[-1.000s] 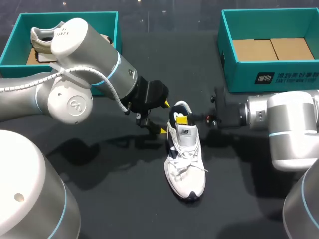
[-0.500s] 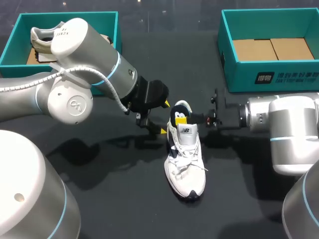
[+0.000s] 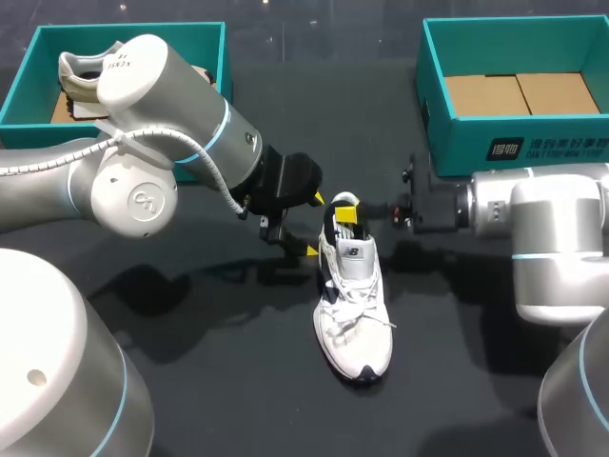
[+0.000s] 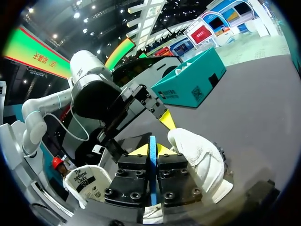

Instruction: Take the shoe out of the shoebox, open the shoe tongue, remove and reinsert the insole, then place the shoe into the shoebox

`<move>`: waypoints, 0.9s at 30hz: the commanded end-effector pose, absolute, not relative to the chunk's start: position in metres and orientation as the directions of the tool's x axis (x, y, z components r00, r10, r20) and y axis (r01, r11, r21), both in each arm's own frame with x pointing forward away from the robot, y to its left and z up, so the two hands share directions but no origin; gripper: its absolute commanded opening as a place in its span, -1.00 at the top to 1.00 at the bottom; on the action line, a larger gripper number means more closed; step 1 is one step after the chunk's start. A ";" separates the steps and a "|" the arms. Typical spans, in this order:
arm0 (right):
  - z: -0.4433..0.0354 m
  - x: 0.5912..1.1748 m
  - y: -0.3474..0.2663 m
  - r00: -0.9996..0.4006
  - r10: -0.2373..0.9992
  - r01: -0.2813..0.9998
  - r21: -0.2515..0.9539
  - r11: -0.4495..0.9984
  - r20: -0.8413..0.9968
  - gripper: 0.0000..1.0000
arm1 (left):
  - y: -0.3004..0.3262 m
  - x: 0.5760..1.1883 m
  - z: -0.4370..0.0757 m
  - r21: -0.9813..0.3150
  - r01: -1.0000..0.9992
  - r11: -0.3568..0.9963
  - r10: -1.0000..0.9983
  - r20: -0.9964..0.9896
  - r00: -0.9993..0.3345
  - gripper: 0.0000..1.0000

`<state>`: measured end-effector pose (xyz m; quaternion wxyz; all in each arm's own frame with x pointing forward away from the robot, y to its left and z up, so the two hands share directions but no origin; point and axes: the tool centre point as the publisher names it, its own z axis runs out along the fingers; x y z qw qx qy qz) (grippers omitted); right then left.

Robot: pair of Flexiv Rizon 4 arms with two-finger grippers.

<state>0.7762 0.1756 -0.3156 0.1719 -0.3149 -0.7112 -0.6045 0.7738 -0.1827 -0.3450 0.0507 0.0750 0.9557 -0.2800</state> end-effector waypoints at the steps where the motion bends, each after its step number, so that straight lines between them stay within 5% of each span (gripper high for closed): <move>1: -0.322 0.771 0.175 -0.735 0.246 0.668 0.737 0.103 0.632 1.00 | -0.183 0.774 -0.345 -0.527 0.173 0.832 0.116 -0.139 -0.983 -1.00; 16: -0.343 0.746 0.169 -0.696 0.275 0.715 0.678 0.172 0.664 1.00 | -0.183 0.774 -0.345 -0.527 0.173 0.832 0.116 -0.139 -0.983 -1.00; 19: -0.332 0.750 0.169 -0.720 0.264 0.689 0.708 0.156 0.642 0.39 | -0.183 0.774 -0.345 -0.527 0.173 0.832 0.116 -0.139 -0.983 -1.00; 22: -0.322 0.755 0.170 -0.745 0.254 0.659 0.741 0.131 0.617 0.16 | -0.183 0.774 -0.345 -0.527 0.173 0.832 0.116 -0.139 -0.983 -1.00; 27: -0.314 0.767 0.168 -0.757 0.237 0.639 0.765 0.080 0.608 0.26 | -0.183 0.774 -0.345 -0.527 0.173 0.832 0.116 -0.139 -0.983 -1.00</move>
